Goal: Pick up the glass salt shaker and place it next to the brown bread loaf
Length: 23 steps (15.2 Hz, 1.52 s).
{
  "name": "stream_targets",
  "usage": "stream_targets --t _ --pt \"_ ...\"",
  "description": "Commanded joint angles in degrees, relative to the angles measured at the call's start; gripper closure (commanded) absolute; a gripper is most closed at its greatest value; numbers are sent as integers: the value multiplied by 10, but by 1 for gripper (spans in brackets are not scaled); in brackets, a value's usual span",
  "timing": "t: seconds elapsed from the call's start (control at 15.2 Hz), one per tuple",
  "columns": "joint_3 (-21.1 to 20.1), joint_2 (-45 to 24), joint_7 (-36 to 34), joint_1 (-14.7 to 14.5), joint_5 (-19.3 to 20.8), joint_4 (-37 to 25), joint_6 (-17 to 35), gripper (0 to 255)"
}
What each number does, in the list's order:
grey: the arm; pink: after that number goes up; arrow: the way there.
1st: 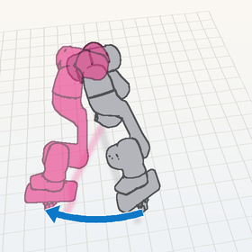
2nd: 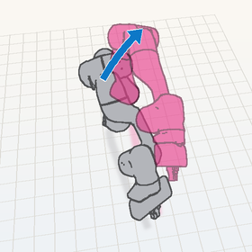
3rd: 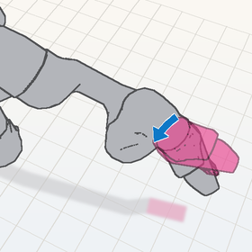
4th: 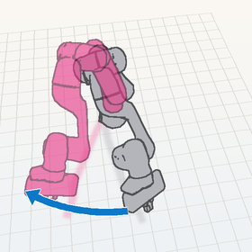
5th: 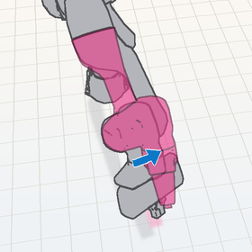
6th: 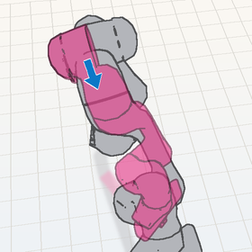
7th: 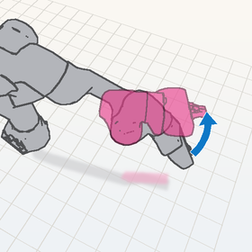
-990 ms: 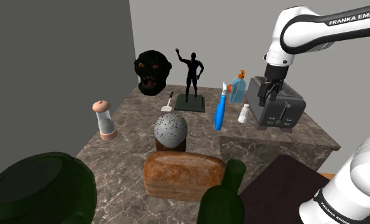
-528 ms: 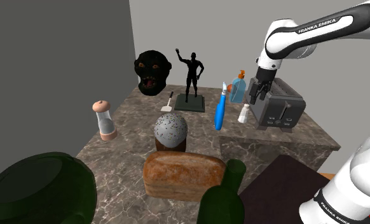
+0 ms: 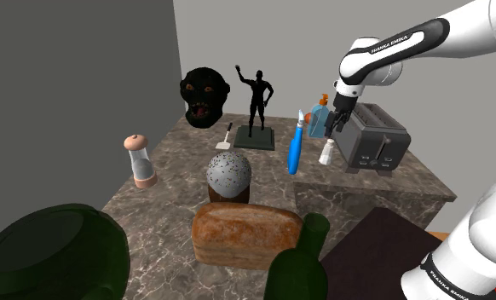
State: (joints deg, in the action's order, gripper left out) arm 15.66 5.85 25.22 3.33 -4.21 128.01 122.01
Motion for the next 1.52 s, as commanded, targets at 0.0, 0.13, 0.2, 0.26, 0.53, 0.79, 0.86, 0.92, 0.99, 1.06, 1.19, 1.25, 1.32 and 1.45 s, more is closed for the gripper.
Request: stream_targets --t 0.0,0.13,0.2,0.26,0.53,0.79,0.86,0.92,0.99,1.06,1.19,1.25,1.32,1.45 --pt "7 -21 7 5 -4 12 18 0" --pt "6 -28 9 5 -7 20 34 0" --pt "6 -32 10 5 -9 24 41 0" --pt "6 -36 12 5 -11 28 49 0" --pt "5 -39 13 5 -12 30 53 0" --pt "5 -39 13 5 -12 30 53 0" --pt "5 -38 13 5 -12 30 53 255" --pt "5 -38 13 5 -12 30 53 255" --pt "5 -39 13 5 -12 29 53 255" --pt "5 -39 13 5 -12 30 53 255" --pt "5 -39 13 5 -12 30 53 255" --pt "5 -39 13 5 -12 30 53 255" --pt "5 -38 13 5 -12 30 53 255" --pt "5 -39 13 5 -12 30 53 255"
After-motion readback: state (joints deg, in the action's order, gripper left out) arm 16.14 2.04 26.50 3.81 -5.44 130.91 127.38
